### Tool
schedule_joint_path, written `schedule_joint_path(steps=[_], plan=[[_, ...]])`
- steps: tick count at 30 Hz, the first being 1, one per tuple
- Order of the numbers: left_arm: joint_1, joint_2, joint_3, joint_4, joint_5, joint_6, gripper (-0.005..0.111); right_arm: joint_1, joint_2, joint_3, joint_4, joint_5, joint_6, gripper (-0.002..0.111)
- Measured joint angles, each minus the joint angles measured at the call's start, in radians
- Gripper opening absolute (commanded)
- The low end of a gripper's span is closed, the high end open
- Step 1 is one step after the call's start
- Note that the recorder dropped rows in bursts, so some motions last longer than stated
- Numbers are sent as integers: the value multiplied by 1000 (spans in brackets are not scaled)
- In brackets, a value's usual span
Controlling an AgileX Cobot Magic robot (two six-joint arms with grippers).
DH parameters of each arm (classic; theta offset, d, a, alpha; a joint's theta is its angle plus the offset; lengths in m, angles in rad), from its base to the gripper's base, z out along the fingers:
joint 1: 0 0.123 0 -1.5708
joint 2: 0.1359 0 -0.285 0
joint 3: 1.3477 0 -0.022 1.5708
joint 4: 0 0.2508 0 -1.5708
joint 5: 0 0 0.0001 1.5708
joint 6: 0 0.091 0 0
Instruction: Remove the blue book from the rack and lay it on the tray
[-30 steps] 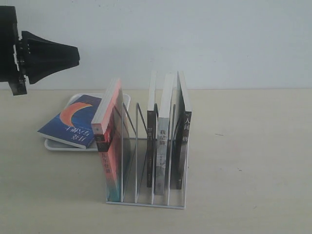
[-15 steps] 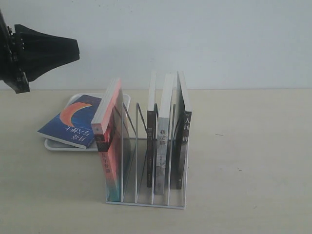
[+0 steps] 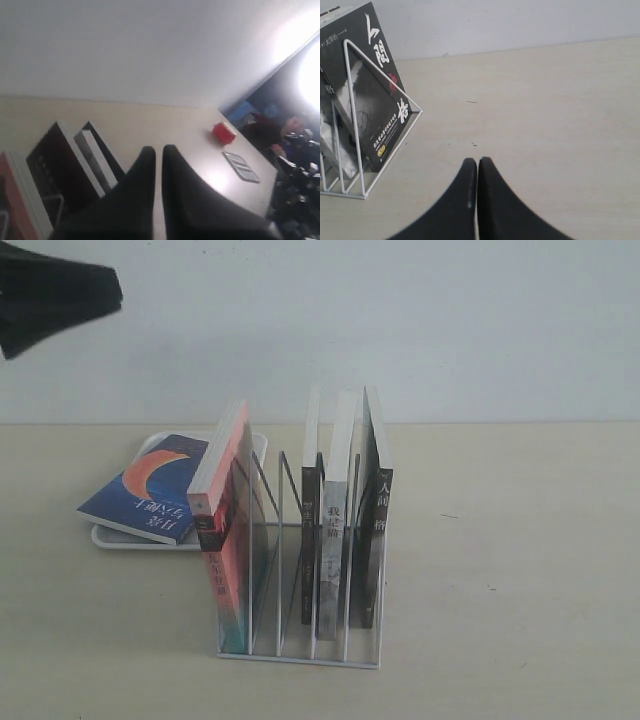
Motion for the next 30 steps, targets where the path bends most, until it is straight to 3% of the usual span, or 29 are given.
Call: schedule_joint_path(steps=[6,12,21,25,30], plan=[[-51,-273,59,6,94,242,4,0,0,0,0,0,0,0],[-95,-560,217,10,230,423,4,0,0,0,0,0,0,0],[-104,-816,470,-73,693,469,4,0,0,0,0,0,0,0],[-104,-907,548,-278,878,403,4,0,0,0,0,0,0,0],[-104,-981,575,-761,1129,169,4,0,0,0,0,0,0,0]])
